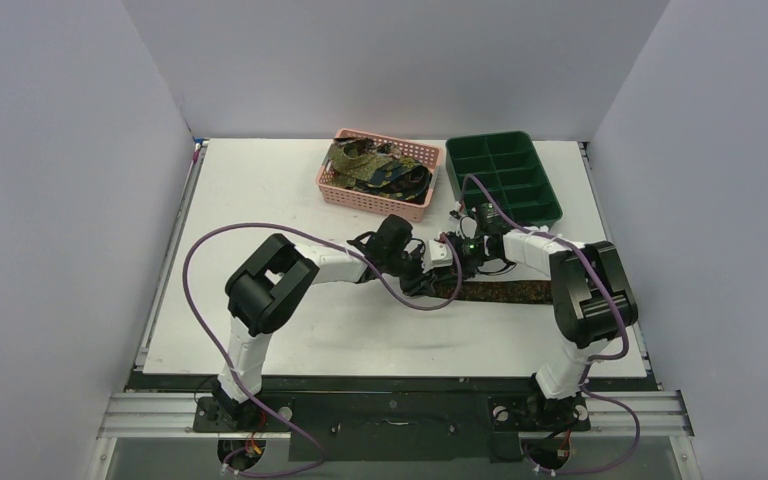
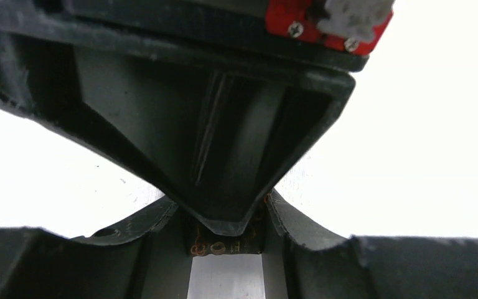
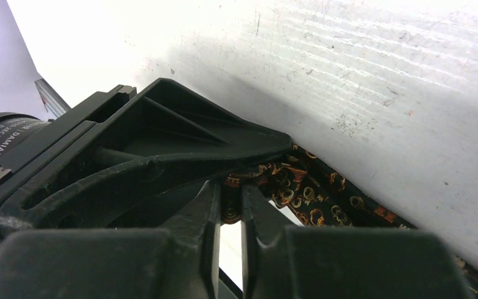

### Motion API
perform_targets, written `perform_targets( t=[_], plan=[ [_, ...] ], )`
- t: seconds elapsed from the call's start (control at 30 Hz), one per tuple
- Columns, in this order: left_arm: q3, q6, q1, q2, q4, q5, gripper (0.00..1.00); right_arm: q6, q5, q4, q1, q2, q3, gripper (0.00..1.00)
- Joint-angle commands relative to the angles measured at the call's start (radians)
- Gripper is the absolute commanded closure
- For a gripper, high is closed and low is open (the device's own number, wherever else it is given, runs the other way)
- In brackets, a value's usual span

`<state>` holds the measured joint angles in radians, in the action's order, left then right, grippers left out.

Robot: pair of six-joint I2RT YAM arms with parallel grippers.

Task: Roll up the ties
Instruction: Roll the tie at the center of the board.

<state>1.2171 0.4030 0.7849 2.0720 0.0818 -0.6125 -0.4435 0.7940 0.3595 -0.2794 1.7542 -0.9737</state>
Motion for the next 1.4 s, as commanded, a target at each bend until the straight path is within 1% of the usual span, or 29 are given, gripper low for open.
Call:
perform_targets(
  t=[0.0, 0.13, 0.2, 0.27, 0.3, 0.33, 0.37, 0.43, 0.53, 0.63, 0.73, 0.87, 1.07, 1.23, 1.27, 1.3, 1.33, 1.37],
  plan=[
    [-0.088, -0.001, -0.004, 0.098, -0.313, 0.154, 0.9, 0.113, -0.056, 0.089, 0.001, 0.021, -0.002, 1.0],
    [-0.093, -0.004, -0.005, 0.097, -0.305, 0.149, 0.9, 0.207, -0.164, 0.18, 0.032, 0.056, -0.013, 1.0],
    [-0.101, 0.002, -0.009, 0.091, -0.289, 0.137, 0.86, 0.226, -0.206, 0.198, 0.042, 0.089, -0.019, 1.0],
    [-0.111, 0.001, -0.014, 0.082, -0.258, 0.122, 0.78, 0.231, -0.234, 0.203, 0.048, 0.121, -0.024, 1.0],
    [-0.116, -0.003, -0.019, 0.08, -0.245, 0.113, 0.69, 0.238, -0.245, 0.207, 0.048, 0.127, -0.026, 1.0],
    [-0.128, -0.019, -0.032, 0.071, -0.212, 0.091, 0.64, 0.243, -0.266, 0.219, 0.049, 0.135, -0.031, 1.0],
    [-0.135, -0.029, -0.04, 0.066, -0.193, 0.082, 0.56, 0.257, -0.274, 0.228, 0.049, 0.137, -0.036, 1.0],
    [-0.163, -0.055, -0.06, 0.047, -0.131, 0.057, 0.5, 0.278, -0.296, 0.267, 0.051, 0.135, -0.044, 1.0],
    [-0.21, -0.084, -0.081, 0.006, 0.018, 0.013, 0.43, 0.303, -0.327, 0.308, 0.055, 0.134, -0.05, 1.0],
    [-0.282, -0.107, -0.088, -0.039, 0.133, -0.001, 0.4, 0.324, -0.363, 0.335, 0.061, 0.133, -0.048, 1.0],
    [-0.361, -0.135, -0.096, -0.108, 0.293, -0.008, 0.36, 0.331, -0.371, 0.346, 0.065, 0.142, -0.056, 1.0],
    [-0.435, -0.142, -0.099, -0.169, 0.409, -0.003, 0.32, 0.339, -0.383, 0.374, 0.06, 0.149, -0.073, 1.0],
    [-0.433, -0.179, -0.1, -0.19, 0.466, 0.003, 0.32, 0.354, -0.418, 0.434, 0.031, 0.128, -0.088, 1.0],
    [-0.445, -0.221, -0.128, -0.264, 0.508, 0.034, 0.3, 0.363, -0.452, 0.439, -0.011, 0.155, -0.116, 1.0],
    [-0.445, -0.235, -0.137, -0.277, 0.508, 0.037, 0.26, 0.365, -0.447, 0.425, -0.026, 0.166, -0.126, 1.0],
    [-0.445, -0.263, -0.157, -0.307, 0.503, 0.034, 0.15, 0.365, -0.444, 0.415, -0.033, 0.171, -0.131, 1.0],
    [-0.446, -0.278, -0.167, -0.322, 0.5, 0.022, 0.06, 0.369, -0.431, 0.396, -0.052, 0.178, -0.143, 1.0],
    [-0.448, -0.307, -0.187, -0.353, 0.507, 0.019, 0.01, 0.372, -0.428, 0.383, -0.06, 0.182, -0.148, 1.0]
  ],
)
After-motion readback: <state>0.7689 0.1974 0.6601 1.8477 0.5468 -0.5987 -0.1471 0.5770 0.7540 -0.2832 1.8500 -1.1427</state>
